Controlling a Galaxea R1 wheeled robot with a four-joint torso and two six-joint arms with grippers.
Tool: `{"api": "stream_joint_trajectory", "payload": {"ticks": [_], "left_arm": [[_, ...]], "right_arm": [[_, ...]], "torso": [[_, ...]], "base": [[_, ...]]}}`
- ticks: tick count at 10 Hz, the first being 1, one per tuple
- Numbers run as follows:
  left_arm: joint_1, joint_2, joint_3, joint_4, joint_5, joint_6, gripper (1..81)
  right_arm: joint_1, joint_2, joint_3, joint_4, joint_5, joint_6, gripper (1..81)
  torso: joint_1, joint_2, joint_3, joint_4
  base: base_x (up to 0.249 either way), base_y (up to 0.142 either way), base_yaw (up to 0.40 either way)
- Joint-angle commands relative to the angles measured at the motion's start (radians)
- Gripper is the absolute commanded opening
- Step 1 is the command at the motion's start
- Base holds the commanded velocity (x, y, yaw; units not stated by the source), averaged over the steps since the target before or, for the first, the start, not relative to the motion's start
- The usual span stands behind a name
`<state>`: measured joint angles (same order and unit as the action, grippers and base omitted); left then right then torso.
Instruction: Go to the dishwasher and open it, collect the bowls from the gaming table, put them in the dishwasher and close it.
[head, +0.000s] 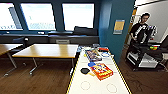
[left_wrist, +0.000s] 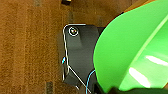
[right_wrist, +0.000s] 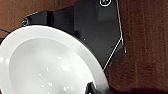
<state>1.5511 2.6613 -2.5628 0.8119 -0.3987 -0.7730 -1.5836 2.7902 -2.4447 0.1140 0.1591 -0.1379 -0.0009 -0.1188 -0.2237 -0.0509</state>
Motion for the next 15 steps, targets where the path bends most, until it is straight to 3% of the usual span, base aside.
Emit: {"api": "stream_joint_trajectory", "payload": {"ticks": [1, 15], "left_arm": [[-0.027, -0.024, -0.008, 0.015, 0.015, 0.004, 1.0], [-0.027, 0.013, -0.051, 0.038, 0.017, 0.004, 1.0]], "right_arm": [[0.027, -0.013, 0.004, -0.019, -0.056, -0.003, 1.0], [0.023, 0.016, -0.04, -0.028, -0.056, -0.005, 1.0]], "torso": [[0.001, 0.0, 0.0, 0.0], [0.001, -0.001, 0.001, 0.0]], "base": [[-0.065, 0.0, 0.0], [-0.082, 0.0, 0.0]]}}
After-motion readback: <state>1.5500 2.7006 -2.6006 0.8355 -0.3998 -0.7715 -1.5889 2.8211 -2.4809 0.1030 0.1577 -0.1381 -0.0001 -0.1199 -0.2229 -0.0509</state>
